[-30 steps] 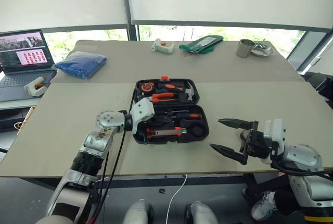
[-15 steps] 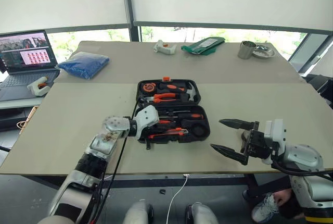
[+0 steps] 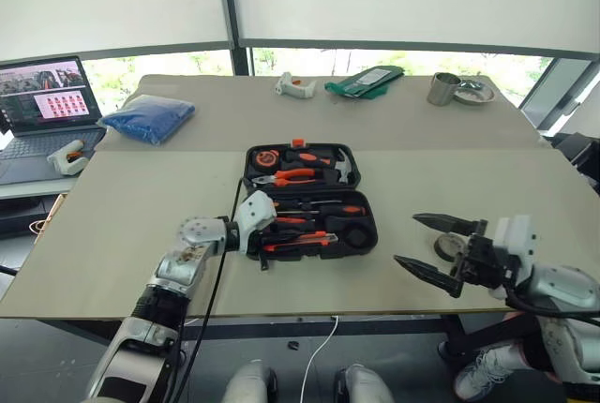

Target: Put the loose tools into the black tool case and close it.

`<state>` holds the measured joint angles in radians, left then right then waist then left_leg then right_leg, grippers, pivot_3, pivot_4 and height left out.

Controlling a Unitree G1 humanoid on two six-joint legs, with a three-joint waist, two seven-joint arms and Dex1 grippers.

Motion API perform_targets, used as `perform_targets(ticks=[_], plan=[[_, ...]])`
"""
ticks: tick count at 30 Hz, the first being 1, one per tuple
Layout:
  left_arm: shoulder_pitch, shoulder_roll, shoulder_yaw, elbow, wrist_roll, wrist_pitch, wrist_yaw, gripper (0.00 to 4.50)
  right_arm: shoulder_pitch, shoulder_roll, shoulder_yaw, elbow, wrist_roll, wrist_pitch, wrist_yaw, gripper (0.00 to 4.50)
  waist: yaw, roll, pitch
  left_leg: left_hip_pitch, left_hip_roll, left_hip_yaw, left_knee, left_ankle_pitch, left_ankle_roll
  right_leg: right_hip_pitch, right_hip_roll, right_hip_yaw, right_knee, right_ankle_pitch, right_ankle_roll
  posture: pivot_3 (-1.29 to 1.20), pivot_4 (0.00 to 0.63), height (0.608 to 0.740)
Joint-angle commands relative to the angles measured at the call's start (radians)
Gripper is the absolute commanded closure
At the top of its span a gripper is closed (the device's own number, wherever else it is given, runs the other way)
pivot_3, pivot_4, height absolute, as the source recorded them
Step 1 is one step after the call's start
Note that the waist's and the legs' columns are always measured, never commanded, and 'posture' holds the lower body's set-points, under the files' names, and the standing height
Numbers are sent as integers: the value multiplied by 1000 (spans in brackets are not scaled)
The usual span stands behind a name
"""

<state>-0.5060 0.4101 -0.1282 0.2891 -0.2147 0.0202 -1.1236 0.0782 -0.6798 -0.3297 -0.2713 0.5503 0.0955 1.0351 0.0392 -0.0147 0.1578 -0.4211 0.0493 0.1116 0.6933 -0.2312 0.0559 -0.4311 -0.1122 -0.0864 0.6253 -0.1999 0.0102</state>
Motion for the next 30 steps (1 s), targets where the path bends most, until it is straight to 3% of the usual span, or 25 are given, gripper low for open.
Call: perform_targets(ticks=[1, 6, 7, 15, 19, 24, 30], plan=[[-1, 20, 115, -92, -155, -83, -84, 2237, 92, -5, -133, 34, -5, -54, -12, 0, 2, 0, 0, -2, 0, 0, 0, 0, 0, -2, 0, 0, 0, 0, 0, 0, 150, 740], [160, 147, 210, -246, -305, -57, -244, 269, 284, 16, -241, 154, -70, -188, 22, 0, -6, 1, 0, -3, 0, 1, 0, 0, 1, -3, 0, 1, 0, 0, 1, 0, 150, 740], [206, 182, 225, -271, -325, -40, -273, 53, 328, 17, -252, 183, -95, -229, 36, 0, -12, 1, -1, -2, 0, 1, -1, 0, 1, -3, 0, 1, 0, 0, 1, 0, 150, 740], [392, 254, 319, -296, -372, -27, -276, 53, 415, 42, -264, 172, -100, -275, 9, 0, -24, 2, 0, 1, 1, 1, -2, -5, -10, -4, -1, 5, 0, -6, -6, 0, 150, 740], [406, 242, 337, -326, -400, -12, -261, 53, 302, -67, -220, 118, -101, -97, -47, 0, -31, 2, 0, 1, 0, 3, -2, -5, -10, -6, 0, 10, 0, -6, -6, 0, 150, 740], [388, 214, 305, -359, -398, -12, -236, 53, 109, -242, -77, 114, -91, 165, -25, 0, -28, 2, 0, 2, -1, 6, -2, -5, -9, -6, 1, 14, 1, -4, -7, 0, 150, 740], [396, 194, 241, -429, -374, -22, -237, 53, -153, -298, 153, 260, -200, 232, 26, 0, -20, 1, 1, -3, -1, 4, -2, -1, 0, -8, 5, 15, 0, -2, -4, 0, 150, 740]])
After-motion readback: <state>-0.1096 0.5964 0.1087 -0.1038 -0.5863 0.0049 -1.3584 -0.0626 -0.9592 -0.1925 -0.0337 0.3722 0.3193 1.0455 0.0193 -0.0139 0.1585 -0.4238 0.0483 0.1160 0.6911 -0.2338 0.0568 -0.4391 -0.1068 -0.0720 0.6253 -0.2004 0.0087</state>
